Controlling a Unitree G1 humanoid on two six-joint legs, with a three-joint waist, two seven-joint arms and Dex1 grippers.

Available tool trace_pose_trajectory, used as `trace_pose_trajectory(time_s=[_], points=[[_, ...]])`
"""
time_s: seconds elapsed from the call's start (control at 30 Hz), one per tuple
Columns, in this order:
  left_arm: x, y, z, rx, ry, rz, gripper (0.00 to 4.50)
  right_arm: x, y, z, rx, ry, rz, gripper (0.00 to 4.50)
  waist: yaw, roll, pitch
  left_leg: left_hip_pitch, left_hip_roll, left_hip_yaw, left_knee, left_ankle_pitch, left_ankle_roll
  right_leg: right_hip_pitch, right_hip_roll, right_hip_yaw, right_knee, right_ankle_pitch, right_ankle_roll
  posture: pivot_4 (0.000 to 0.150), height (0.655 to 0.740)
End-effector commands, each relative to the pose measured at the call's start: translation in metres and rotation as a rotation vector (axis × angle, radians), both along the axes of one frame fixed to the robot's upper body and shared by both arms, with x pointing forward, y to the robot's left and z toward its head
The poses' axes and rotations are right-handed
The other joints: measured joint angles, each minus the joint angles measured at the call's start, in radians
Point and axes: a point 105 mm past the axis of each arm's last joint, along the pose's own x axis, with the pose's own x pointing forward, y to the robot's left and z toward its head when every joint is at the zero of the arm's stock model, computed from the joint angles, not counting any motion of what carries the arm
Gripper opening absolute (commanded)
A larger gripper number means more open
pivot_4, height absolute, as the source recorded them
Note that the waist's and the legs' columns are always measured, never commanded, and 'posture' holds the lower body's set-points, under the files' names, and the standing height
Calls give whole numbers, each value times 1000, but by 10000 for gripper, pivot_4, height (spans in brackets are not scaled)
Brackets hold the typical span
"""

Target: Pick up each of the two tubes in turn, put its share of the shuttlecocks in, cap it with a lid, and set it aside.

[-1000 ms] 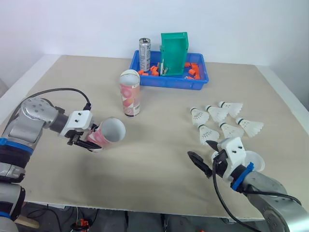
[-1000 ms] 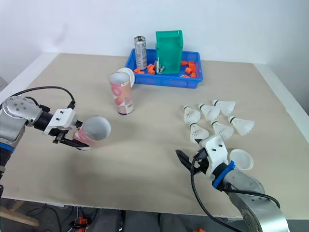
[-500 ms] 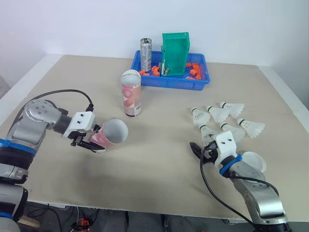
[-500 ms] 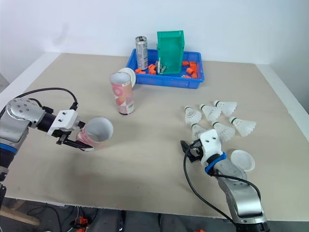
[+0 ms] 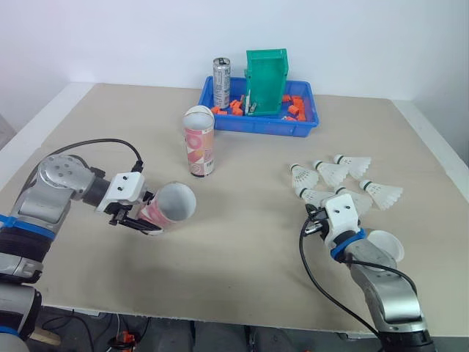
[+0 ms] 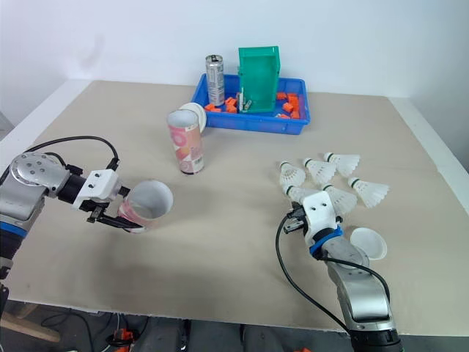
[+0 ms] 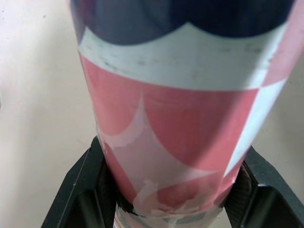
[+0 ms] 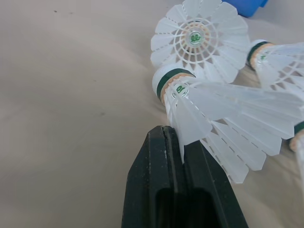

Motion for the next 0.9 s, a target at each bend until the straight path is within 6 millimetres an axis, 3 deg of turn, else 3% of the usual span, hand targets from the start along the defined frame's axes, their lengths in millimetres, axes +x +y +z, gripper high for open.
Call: trace_pose_trajectory(time_s=[0.03, 0.33, 0.5, 0.57, 0.67, 0.8, 0.9], points=[[-5, -4, -7, 2, 35, -25, 25816, -1, -4, 24, -27, -83, -14, 433, 0, 0, 0, 0, 0, 0, 0, 0, 0, 0, 0, 0, 0, 0, 0, 1500, 7362], [-3, -6, -10, -4, 47, -27, 25816, -23, 36, 91, -116, -285, 348, 433, 0, 1, 1, 0, 0, 0, 0, 0, 0, 0, 0, 0, 0, 0, 0, 1500, 7362], [-2, -7, -10, -13, 50, -26, 25816, -48, 78, 137, -47, -357, 662, 433, 0, 1, 1, 0, 0, 0, 0, 0, 0, 0, 0, 1, 0, 0, 0, 1500, 7362], [-2, -8, -10, -17, 51, -26, 25816, -57, 93, 140, -34, -329, 774, 433, 1, 1, 0, 0, 0, 0, 0, 0, 0, 1, 0, 0, 0, 0, 0, 1500, 7362], [0, -10, -10, -23, 53, -26, 25816, -81, 124, 123, -120, -222, 1066, 433, 1, 1, 1, 0, 1, 0, 0, 0, 0, 1, 0, -1, 0, -2, 0, 1500, 7362], [1, -11, -10, -30, 56, -26, 25816, -67, 134, 114, -243, -203, 1144, 433, 1, 1, 1, -1, 0, 0, 1, 0, 0, 1, -1, -1, 0, -2, 0, 1500, 7362], [1, -11, -10, -31, 57, -24, 25816, -60, 149, 119, -303, -242, 1217, 433, -1, 1, 1, -2, 1, 1, 4, 0, 0, 1, -1, -1, 0, -1, 0, 1500, 7362]])
